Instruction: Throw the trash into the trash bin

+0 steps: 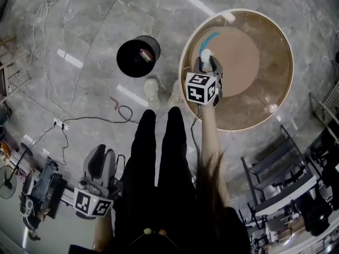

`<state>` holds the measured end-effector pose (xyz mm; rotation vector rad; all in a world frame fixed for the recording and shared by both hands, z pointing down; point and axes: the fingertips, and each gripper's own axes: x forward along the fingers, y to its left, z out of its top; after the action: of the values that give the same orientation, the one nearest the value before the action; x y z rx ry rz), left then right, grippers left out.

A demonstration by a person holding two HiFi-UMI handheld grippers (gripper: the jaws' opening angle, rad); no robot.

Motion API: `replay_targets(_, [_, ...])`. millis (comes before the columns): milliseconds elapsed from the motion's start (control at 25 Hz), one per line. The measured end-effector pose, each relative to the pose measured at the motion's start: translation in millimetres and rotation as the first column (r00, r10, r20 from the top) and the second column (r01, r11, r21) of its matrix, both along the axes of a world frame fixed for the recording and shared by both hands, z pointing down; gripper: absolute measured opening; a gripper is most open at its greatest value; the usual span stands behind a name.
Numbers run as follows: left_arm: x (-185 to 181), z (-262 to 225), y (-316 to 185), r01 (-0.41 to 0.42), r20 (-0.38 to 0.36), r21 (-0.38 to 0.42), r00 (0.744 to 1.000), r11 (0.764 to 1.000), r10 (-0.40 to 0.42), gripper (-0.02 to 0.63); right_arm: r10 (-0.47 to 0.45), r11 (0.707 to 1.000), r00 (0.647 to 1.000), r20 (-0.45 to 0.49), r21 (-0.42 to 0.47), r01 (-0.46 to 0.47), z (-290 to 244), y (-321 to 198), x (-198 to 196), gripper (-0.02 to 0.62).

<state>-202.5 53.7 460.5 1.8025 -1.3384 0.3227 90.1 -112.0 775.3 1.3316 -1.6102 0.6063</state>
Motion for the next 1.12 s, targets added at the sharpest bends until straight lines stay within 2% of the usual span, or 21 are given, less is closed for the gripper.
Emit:
replay_targets(40, [-0.6, -0.1, 0.4, 0.001, 0.0, 0.0, 1.0, 1.0, -0.001, 0.109, -0.039, 0.999, 0.997, -0.061, 0.008, 0.04, -0.3, -0.2, 0.5, 0.131])
replay_targets(80, [-1.1, -0.5, 0.7, 0.002, -0.001, 0.0, 1.0, 1.0, -0.002, 0.109, -0.074, 0.997, 0.992, -0.105, 0.012, 0.076, -0.8, -0.1, 0.3, 0.122])
replay_targets(200, [-2.1, -1.2, 0.3, 0.003, -0.001, 0.001, 1.0, 1.0, -0.003, 0.109, -0.11, 0.993, 0.985, -0.137, 0.033, 0.115, -5.7, -0.3, 0.4, 0.056])
replay_targets(480, [-6.4, -2.9, -1.8, 0.003, -0.002, 0.009, 1.0, 1.0, -0.003, 0.109, 0.009, 0.997, 1.0, 0.01, 0.074, -0.009, -30.0, 2.5, 8.1, 0.04])
replay_targets(760, [-0.6, -10.3, -8.8, -0.001, 0.005, 0.039, 1.0, 0.999, 0.001, 0.107, 0.031, 0.989, 0.998, 0.048, 0.144, -0.037, -67.6, 6.2, 16.5, 0.038])
replay_targets(880, [-7.7, -10.6, -6.6, 0.006, -0.007, 0.035, 1.0, 0.999, -0.006, 0.107, 0.004, 0.987, 0.996, 0.084, 0.16, -0.018, -81.9, 7.4, -6.6, 0.038])
replay_targets(1120, [-23.2, -7.0, -1.3, 0.042, -0.01, 0.025, 0.999, 0.999, -0.041, 0.107, -0.154, 0.98, 0.971, 0.182, 0.153, 0.127, -78.9, 18.5, -101.2, 0.038])
